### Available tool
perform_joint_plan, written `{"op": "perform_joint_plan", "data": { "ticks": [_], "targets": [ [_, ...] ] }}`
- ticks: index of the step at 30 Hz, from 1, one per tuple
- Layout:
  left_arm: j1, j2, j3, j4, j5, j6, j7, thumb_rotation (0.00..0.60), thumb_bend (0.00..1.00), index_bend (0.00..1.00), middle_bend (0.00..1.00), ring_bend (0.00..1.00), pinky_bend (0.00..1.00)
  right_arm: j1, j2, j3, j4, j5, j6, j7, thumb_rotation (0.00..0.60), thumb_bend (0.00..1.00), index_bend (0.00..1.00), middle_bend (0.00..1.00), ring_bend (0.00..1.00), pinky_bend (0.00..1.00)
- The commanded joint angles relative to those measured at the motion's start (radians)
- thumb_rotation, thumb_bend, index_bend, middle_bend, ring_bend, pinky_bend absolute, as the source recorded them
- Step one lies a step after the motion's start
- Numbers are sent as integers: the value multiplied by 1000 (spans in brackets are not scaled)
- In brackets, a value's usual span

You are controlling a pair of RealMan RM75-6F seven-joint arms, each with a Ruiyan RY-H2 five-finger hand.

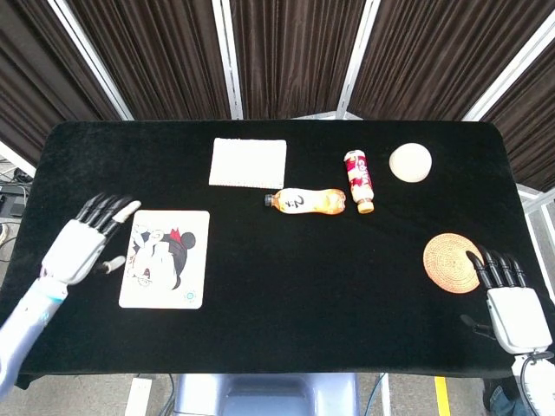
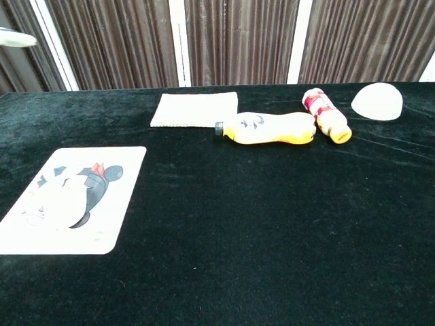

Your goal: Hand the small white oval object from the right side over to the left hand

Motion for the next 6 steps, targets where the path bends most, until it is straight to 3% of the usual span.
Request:
{"op": "perform_joint_plan", "data": {
  "ticks": [1, 6],
  "targets": [
    [206, 161, -48, -398, -235, 9, 235, 600, 0, 0, 0, 0, 0, 1, 8, 0, -2, -12, 2, 16, 600, 0, 0, 0, 0, 0],
    [269, 147, -44, -427, -226, 43, 243, 600, 0, 0, 0, 0, 0, 1, 16, -1, 0, -23, 0, 42, 600, 0, 0, 0, 0, 0]
  ]
}}
